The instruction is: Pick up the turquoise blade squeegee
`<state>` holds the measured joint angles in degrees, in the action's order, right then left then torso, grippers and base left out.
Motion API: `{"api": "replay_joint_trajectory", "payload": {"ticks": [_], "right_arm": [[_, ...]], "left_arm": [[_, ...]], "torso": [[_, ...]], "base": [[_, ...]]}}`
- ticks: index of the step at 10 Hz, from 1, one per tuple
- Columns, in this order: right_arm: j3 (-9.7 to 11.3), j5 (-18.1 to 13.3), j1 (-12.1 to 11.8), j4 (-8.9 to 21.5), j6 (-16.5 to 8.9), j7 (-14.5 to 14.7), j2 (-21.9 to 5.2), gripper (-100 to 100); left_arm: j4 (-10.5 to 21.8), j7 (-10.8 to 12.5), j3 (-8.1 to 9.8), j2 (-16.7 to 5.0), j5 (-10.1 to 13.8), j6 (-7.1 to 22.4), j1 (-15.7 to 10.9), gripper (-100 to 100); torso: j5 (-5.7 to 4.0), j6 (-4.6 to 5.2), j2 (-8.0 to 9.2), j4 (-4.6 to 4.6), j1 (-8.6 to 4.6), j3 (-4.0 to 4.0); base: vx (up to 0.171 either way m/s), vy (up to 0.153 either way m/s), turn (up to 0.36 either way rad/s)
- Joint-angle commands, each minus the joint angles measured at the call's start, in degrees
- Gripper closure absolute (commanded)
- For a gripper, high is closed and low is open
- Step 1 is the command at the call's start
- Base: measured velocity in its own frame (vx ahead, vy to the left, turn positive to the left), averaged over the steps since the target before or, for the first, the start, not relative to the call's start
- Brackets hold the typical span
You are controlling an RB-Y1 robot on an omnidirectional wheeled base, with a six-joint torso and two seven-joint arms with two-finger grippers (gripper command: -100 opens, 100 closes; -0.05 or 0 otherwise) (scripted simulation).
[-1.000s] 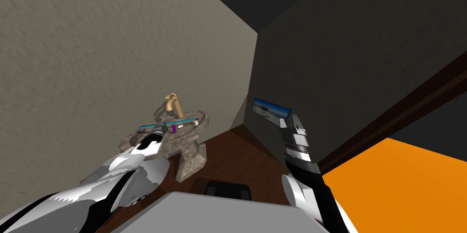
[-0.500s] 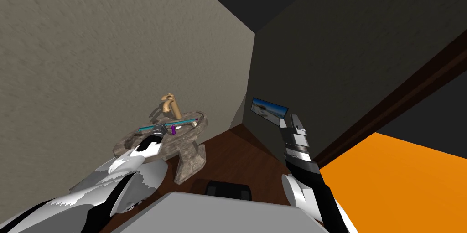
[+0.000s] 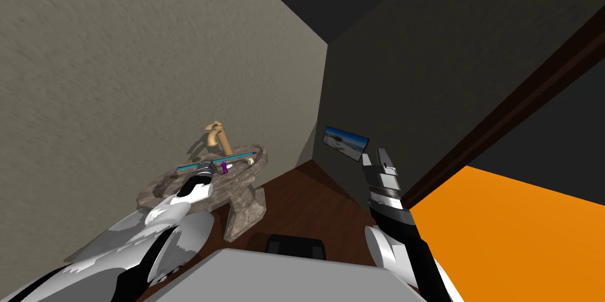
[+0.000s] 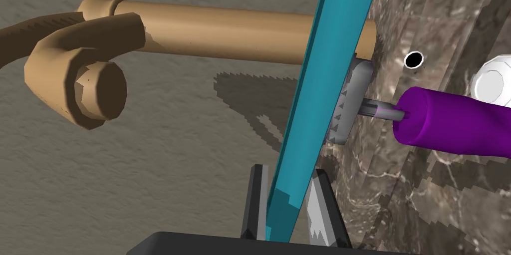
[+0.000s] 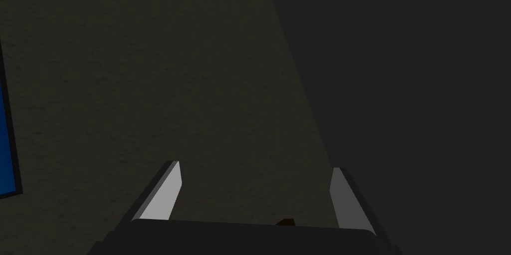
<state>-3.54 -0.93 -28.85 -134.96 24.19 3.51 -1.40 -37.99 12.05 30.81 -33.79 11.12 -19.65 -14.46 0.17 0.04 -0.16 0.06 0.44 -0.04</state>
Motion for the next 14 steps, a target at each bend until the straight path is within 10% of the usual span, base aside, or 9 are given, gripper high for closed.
{"api": "replay_joint_trajectory", "payload": {"ticks": [1,7,8,11,14], "right_arm": [[0.0,0.0,0.0,0.0,0.0,0.0,0.0,0],[0.0,0.0,0.0,0.0,0.0,0.0,0.0,0],[0.0,0.0,0.0,0.0,0.0,0.0,0.0,0],[-0.01,0.0,0.0,0.0,0.0,0.0,-0.01,0],[0.0,0.0,0.0,0.0,0.0,0.0,0.0,0]], "left_arm": [[-2.86,-2.86,2.86,2.86,2.86,1.71,2.21,100],[-6.14,-11.8,4.09,4.13,9.08,1.71,2.21,100],[-9.03,-13.97,6.97,7.01,11.88,3.4,4.39,100],[-11.94,-17.92,8.14,8.19,16.95,3.4,4.39,100],[-12.13,-22.7,8.14,8.19,17.92,3.4,4.39,100]], "torso": [[0.0,0.0,0.0,0.0,0.0,0.0],[-0.02,-0.01,0.06,0.08,-0.01,0.07],[-0.03,0.0,0.06,0.09,-0.03,0.08],[0.04,-0.02,0.24,0.13,0.21,0.18],[-0.05,-0.01,0.13,0.14,-0.04,0.14]], "base": [[-0.046,0.052,-0.295],[-0.015,0.025,-0.061],[-0.039,0.062,-0.285],[-0.043,0.052,-0.137],[0.004,-0.006,0.012]]}}
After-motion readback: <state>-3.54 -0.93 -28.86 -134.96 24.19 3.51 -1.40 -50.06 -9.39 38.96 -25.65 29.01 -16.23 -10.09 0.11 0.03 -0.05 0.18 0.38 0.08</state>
